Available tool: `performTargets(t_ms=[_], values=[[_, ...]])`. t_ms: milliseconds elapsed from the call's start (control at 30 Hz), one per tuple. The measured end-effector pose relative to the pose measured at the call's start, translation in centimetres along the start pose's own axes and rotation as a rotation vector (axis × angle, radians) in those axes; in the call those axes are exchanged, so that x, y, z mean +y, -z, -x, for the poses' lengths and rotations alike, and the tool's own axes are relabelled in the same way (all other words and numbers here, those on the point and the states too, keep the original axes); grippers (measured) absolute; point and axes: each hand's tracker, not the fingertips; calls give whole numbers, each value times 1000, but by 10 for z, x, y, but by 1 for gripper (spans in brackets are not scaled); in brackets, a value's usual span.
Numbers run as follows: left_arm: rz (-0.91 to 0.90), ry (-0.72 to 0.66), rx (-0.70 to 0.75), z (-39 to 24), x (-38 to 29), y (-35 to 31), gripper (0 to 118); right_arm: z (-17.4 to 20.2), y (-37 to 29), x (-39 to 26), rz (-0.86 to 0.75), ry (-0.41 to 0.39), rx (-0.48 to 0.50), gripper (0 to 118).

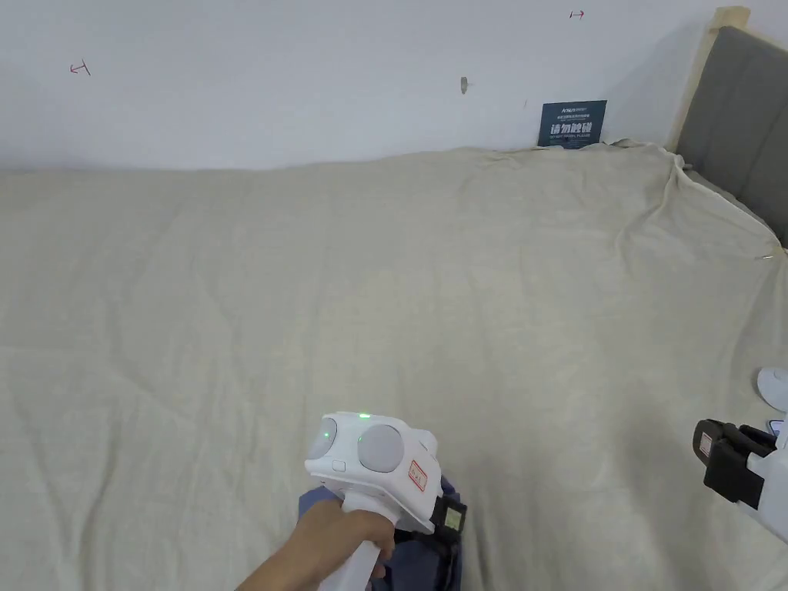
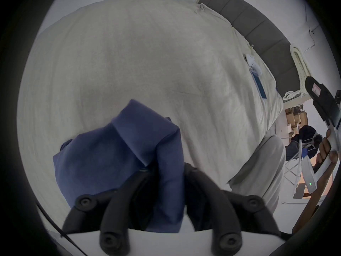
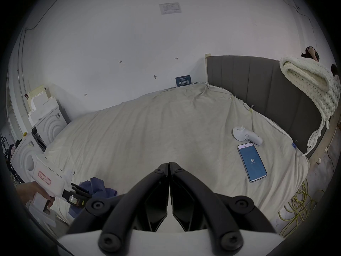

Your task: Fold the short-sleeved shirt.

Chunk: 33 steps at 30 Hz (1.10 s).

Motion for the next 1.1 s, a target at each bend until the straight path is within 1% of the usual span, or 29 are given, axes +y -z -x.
performTargets(t_ms=[67, 133, 167, 200, 300, 400, 467, 500, 533, 567, 633, 667, 700, 733, 767, 867, 1100], values=[[-19, 1, -13, -4, -2, -11, 73, 0, 0, 0, 0, -1, 1, 1], [-83, 22, -19, -7, -5, -28, 106, 2, 0, 1, -2, -4, 4, 1], [-113, 30, -26, -6, -6, -35, 112, 3, 0, 1, -2, -5, 5, 1], [-150, 29, -33, -5, -9, -45, 114, 4, 0, 2, -2, -6, 8, 1], [-255, -11, -33, 8, -14, -69, 114, 7, 0, 3, -4, -11, 13, 1], [-336, -37, 10, 25, -23, -87, 114, 9, 2, 4, -5, -13, 19, 1], [-385, -34, 71, 35, -30, -90, 110, 10, 2, 5, -5, -16, 22, 1], [-428, -46, 115, 39, -34, -91, 104, 11, 2, 5, -5, -18, 23, 1], [-485, -39, 177, 46, -44, -89, 88, 12, 2, 5, -6, -18, 26, 1], [-492, -39, 184, 46, -46, -89, 72, 12, 2, 5, -6, -18, 27, 1], [-518, -23, 240, 50, -53, -80, 28, 13, 2, 5, -6, -17, 29, 1], [-523, -15, 253, 51, -58, -74, 18, 13, 2, 5, -5, -17, 29, 1], [-523, -3, 245, 51, -63, -68, 11, 13, 2, 4, -5, -17, 30, 1], [-523, -4, 239, 51, -67, -63, 2, 13, 2, 4, -4, -17, 30, 1], [-530, 3, 235, 49, -72, -57, 1, 13, 2, 4, -3, -17, 29, 1], [-535, 38, 246, 38, -81, -31, 0, 12, 2, 2, 0, -14, 28, 1], [-483, 98, 234, -2, -91, 26, 0, 9, 0, -1, 6, -10, 24, 1]])
